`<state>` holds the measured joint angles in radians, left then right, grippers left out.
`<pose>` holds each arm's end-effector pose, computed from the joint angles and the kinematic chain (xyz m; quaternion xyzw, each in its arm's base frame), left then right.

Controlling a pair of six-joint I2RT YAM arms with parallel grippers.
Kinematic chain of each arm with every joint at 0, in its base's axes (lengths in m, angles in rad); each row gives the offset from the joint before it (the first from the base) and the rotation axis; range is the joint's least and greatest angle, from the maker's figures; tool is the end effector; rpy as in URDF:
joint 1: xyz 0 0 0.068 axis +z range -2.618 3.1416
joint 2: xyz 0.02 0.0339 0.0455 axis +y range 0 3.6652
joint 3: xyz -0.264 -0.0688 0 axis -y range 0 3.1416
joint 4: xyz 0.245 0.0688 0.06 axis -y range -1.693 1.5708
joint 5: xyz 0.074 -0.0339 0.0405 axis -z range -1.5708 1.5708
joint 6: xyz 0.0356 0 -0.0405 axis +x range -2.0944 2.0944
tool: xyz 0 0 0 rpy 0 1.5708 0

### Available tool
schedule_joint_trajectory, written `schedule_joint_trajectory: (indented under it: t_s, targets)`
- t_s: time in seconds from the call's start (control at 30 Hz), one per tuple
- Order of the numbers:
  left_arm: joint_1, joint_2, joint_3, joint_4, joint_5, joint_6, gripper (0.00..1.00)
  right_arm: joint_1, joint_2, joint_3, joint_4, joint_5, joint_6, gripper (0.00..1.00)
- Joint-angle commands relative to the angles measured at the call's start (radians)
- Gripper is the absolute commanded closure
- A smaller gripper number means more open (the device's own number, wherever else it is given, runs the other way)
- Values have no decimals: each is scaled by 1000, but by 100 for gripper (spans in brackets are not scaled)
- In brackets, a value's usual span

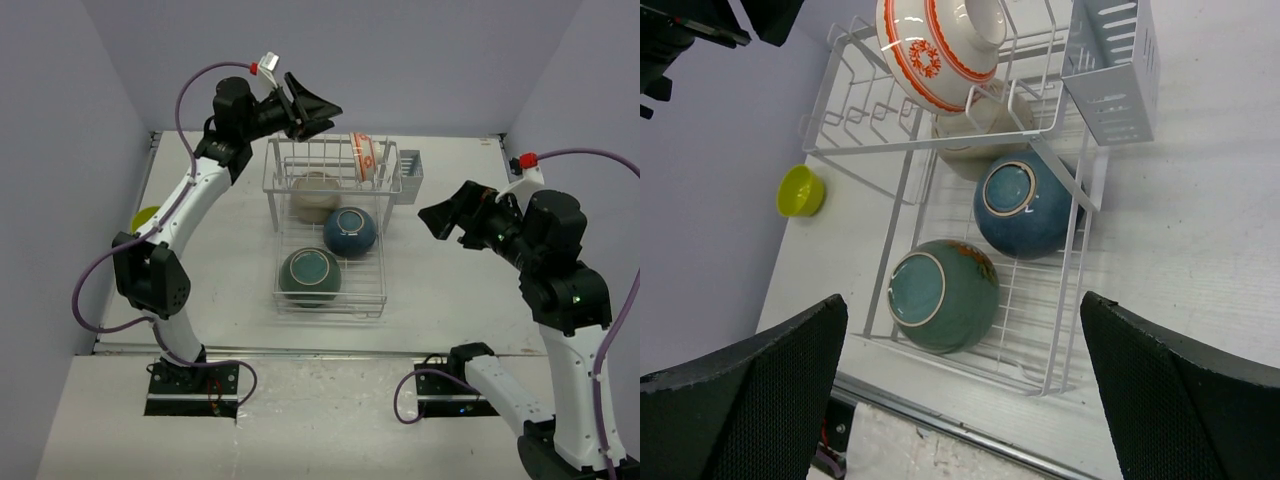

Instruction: Unload the bowls from the dish rack

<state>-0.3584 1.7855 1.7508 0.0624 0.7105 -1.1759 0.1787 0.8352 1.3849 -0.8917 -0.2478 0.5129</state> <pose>0.3890 -0.1705 0.4257 -0.0310 0.6990 -0.6411 0.3155 0.1191 0.0304 0.4520 0.0646 0.8114 0.2889 0.5040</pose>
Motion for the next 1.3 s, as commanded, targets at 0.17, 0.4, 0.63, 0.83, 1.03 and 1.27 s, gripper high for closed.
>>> schedule_joint_trajectory:
  t_s: [0.17,0.4,0.63,0.83,1.03,1.27]
  targets:
    - [-80,-44,-73,-30,-37,-11,34,5,-8,-21,27,21,12,1]
    - [-125,2,-34,-59,-65,4,34,5,-16,-15,28,22,6,1]
    - [-125,31,-8,-107,-78,21,34,5,-34,-15,20,36,-5,1]
    - [-126,38,-8,-116,-97,32,34,5,-38,-17,19,32,-11,1]
    - [-129,41,10,-133,-129,41,33,5,-25,-26,30,9,4,1]
    - [-149,80,134,-220,-184,74,33,5,42,17,20,21,6,1]
